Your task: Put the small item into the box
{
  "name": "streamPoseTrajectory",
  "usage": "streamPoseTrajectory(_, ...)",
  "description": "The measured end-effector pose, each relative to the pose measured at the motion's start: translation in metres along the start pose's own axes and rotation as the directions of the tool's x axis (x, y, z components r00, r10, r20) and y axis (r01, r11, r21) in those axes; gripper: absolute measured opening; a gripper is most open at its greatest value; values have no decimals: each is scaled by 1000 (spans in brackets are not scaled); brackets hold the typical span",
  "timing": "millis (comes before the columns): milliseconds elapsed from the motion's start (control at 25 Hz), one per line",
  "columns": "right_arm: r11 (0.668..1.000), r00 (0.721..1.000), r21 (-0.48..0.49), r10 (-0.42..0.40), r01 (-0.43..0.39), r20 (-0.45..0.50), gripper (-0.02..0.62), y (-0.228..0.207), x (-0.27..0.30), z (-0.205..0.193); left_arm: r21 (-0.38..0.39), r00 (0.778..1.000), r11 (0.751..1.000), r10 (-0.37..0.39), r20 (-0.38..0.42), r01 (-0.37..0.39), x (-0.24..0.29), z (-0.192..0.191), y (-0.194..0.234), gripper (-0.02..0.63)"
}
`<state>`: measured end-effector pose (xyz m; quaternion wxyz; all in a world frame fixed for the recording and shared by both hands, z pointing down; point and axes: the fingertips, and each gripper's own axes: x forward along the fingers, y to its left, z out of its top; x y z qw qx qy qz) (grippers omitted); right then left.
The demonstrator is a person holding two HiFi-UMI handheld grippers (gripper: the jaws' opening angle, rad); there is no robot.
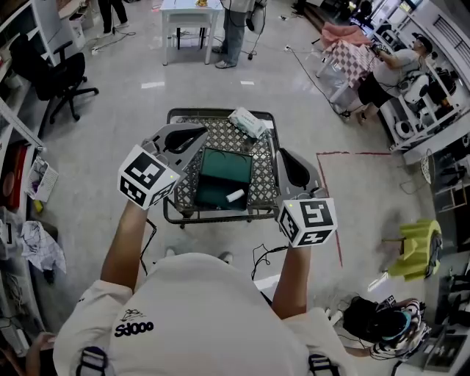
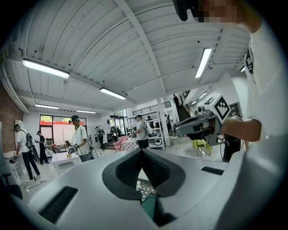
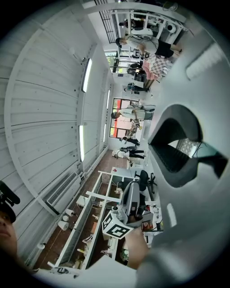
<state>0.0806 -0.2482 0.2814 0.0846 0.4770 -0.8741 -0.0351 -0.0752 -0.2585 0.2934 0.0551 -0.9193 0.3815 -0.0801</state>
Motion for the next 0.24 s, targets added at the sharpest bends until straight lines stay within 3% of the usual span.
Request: streamPoseTrajectory(240,1000,1000,15,-7,7,-1,9,-4,-1,1,-4,1000,1000,-7,-9,7,1,0,-1,6)
